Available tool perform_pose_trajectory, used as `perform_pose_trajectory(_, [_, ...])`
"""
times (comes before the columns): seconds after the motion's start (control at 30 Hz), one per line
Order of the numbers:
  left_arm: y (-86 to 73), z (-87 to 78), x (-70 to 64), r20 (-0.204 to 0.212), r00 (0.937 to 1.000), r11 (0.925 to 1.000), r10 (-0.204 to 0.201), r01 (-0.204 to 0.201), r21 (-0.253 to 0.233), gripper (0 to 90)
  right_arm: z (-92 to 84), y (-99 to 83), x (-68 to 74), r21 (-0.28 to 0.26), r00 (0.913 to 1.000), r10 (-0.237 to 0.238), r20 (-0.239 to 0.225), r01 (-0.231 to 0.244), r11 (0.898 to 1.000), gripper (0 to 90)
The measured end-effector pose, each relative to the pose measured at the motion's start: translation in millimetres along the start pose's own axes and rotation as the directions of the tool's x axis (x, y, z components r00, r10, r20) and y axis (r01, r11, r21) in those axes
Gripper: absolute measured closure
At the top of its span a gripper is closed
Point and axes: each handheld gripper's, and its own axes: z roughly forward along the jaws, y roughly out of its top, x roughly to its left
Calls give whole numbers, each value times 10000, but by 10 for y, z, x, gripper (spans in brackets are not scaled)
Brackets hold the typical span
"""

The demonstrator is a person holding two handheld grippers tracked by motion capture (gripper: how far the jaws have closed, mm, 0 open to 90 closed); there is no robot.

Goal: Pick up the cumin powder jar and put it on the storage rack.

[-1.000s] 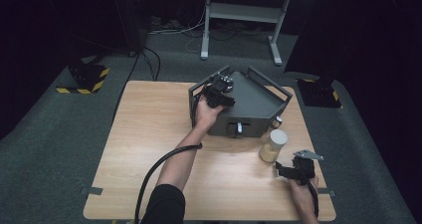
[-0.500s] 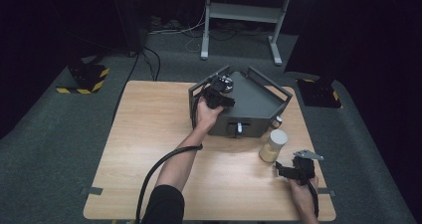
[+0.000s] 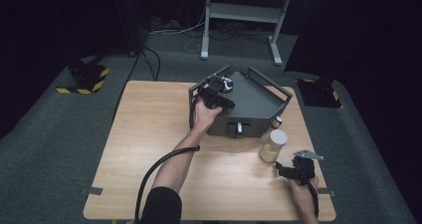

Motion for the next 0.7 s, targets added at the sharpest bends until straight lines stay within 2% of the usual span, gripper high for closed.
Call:
perform_pose_trajectory(0.1, [6, -6, -2, -70, 9999, 10000, -74, 74, -9, 51, 0, 0, -1, -1, 10000, -2, -2, 2, 10000, 105])
perform_pose_trajectory(0.13, [122, -51, 43, -193, 9961, 9937, 859, -843, 734, 52, 0, 0, 0, -1, 10000, 0, -1, 0, 10000, 105])
perform_pose_trajectory(0.2, [117, -64, 51, -163, 9969, 9950, 764, -752, 651, 52, 0, 0, 0, -1, 10000, -1, -1, 1, 10000, 105])
perform_pose_trajectory(0.43, [91, -112, 47, -169, 9956, 9941, 924, -913, 580, 45, 0, 0, 1, 2, 10000, -2, 3, 2, 10000, 105])
perform_pose_trajectory(0.53, [67, -129, 43, -152, 9956, 9946, 928, -920, 471, 45, 0, 0, 1, -1, 10000, -4, 7, 4, 10000, 105])
perform_pose_trajectory(0.57, [-9, -116, 28, -31, 9992, 9993, 386, -386, -11, 45, 0, 0, 2, 0, 10000, 2, 7, -2, 10000, 105])
perform_pose_trajectory(0.6, [-51, -124, 24, 28, 10000, 9996, 80, -79, -279, 45, 0, 0, 2, 0, 10000, 0, 8, 0, 10000, 105])
perform_pose_trajectory(0.7, [-45, -147, 40, 60, 9999, 9997, 114, -112, -234, 45, 0, 0, 2, -1, 10000, -2, 9, 2, 10000, 105])
